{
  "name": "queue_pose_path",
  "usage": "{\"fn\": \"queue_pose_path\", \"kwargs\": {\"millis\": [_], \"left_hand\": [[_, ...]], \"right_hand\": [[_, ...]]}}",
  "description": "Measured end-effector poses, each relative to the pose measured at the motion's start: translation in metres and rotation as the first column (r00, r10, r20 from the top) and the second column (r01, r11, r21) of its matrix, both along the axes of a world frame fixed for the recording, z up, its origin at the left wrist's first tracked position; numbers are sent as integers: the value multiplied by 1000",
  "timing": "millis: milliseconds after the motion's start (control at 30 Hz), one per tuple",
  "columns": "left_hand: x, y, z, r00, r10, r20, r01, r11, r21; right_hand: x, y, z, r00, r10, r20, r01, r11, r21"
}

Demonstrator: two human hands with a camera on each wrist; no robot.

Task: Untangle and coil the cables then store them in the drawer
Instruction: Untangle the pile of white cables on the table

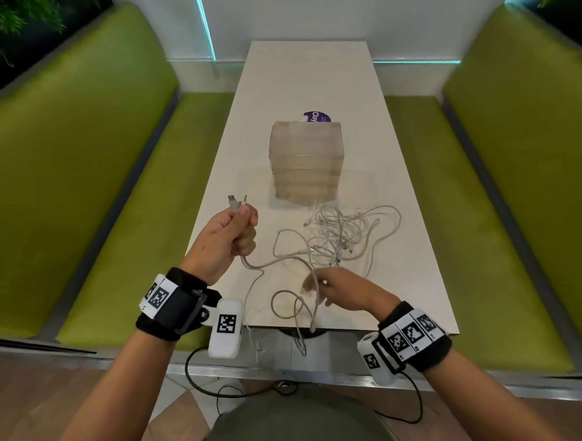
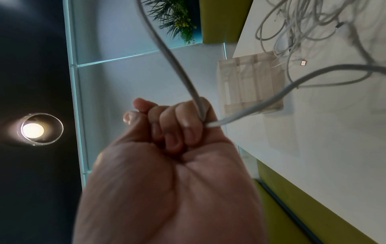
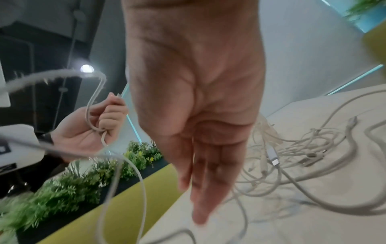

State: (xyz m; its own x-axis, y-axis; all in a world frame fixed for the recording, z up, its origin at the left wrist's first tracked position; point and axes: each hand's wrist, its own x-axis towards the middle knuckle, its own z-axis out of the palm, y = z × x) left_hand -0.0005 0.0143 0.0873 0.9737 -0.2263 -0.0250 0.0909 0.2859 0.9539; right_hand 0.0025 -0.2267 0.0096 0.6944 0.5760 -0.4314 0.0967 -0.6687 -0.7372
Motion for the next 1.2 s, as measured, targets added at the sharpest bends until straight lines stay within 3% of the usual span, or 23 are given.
{"fn": "queue_pose_path", "kwargs": {"millis": [133, 267, 367, 433, 500, 567, 600, 667, 700, 767, 800, 933, 1000, 1100, 1200], "left_hand": [[0, -6, 1, 1000, -18, 2, 18, 999, -29], [-1, -9, 2, 999, -40, -10, 40, 997, -67], [-1, -7, 2, 998, -47, -37, 44, 996, -81], [-1, -5, 2, 998, -49, -48, 44, 995, -94], [-1, -2, 3, 998, -47, -51, 41, 993, -111], [-1, -1, 3, 998, -49, -48, 43, 992, -115], [-1, -1, 4, 998, -53, -47, 47, 992, -113], [-1, -1, 4, 998, -58, -40, 53, 993, -104], [-1, -2, 3, 998, -60, -34, 56, 994, -91], [-1, -4, 1, 998, -61, -24, 60, 997, -53], [-2, -5, -1, 998, -60, -21, 60, 997, -38], [-2, -10, -4, 998, -54, -41, 52, 998, -39], [-3, -13, -6, 998, -50, -48, 48, 997, -53], [-4, -16, -9, 997, -7, -75, 4, 999, -39], [-4, -10, -9, 995, 29, -100, -30, 1000, -9]], "right_hand": [[-9, 16, 16, 992, -114, 57, 93, 952, 290], [-22, 28, 28, 1000, 11, 29, -23, 875, 484], [-26, 29, 34, 987, 146, -63, -97, 865, 492], [-22, 25, 29, 988, 106, -116, -46, 900, 434], [-13, 18, 25, 998, 65, 23, -68, 980, 187], [-4, 11, 20, 979, 101, 178, -82, 990, -111], [-3, 9, 19, 978, 57, 199, -32, 991, -130], [-2, 9, 19, 980, -133, 146, 121, 988, 93], [-5, 10, 22, 972, -229, 61, 205, 941, 269], [-10, 14, 31, 957, -265, -118, 287, 807, 516], [-13, 16, 36, 964, -221, -145, 264, 780, 567], [-24, 29, 36, 1000, -16, -13, 21, 875, 484], [-27, 37, 27, 1000, 16, 10, -19, 897, 441], [-23, 41, 21, 1000, -18, 10, 12, 913, 407], [2, 20, 17, 957, -288, 38, 254, 892, 373]]}}
